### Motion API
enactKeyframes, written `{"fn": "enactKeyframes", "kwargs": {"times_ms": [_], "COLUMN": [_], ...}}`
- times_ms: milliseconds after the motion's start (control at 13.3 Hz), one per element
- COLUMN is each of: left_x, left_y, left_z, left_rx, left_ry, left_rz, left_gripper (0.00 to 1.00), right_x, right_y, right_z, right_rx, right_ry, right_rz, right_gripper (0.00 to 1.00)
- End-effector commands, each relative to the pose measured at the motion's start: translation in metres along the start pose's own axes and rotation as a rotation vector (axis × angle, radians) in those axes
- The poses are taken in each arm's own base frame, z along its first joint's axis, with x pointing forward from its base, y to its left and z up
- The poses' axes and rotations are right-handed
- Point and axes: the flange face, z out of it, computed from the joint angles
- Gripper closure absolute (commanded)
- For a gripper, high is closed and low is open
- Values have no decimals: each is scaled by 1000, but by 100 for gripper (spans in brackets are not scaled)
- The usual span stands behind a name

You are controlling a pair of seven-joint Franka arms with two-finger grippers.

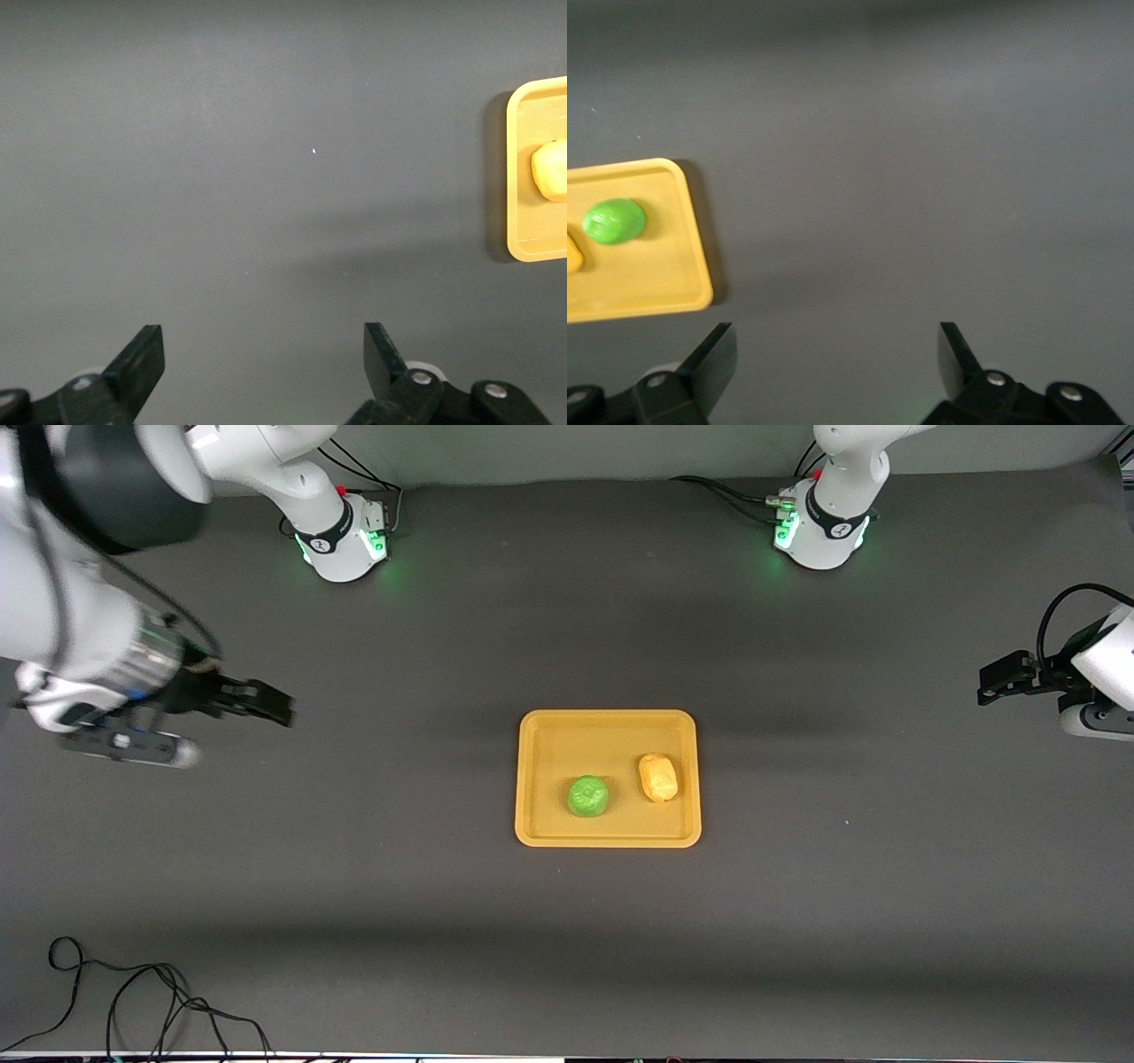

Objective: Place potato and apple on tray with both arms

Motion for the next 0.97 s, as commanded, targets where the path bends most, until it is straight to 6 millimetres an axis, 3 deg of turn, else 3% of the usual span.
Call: {"fn": "enactKeyframes", "kwargs": {"times_ms": [0,75,225,375,525,600,750,825,900], "left_x": [0,0,1,-1,0,0,1,0,2], "left_y": [21,23,-3,-15,-13,6,81,107,104], "left_z": [-12,-9,-7,-31,-38,-41,-35,-32,-31], "left_rx": [26,24,10,11,-24,-15,140,204,198], "left_ry": [14,4,11,52,69,63,12,0,-1], "left_rz": [18,-9,-51,42,-35,-117,-122,-134,-136], "left_gripper": [0,0,0,0,0,0,0,0,0], "right_x": [-10,-6,-4,-3,-3,-3,-3,-4,-4], "right_y": [48,68,97,107,111,110,109,110,111], "right_z": [-6,-7,-13,-17,-17,-17,-18,-18,-19], "right_rx": [2,3,4,-38,-50,-51,-53,-56,-60], "right_ry": [31,32,43,53,54,54,55,53,53], "right_rz": [-56,-71,-66,-68,-79,-85,-106,-129,-134], "right_gripper": [0,0,0,0,0,0,0,0,0]}}
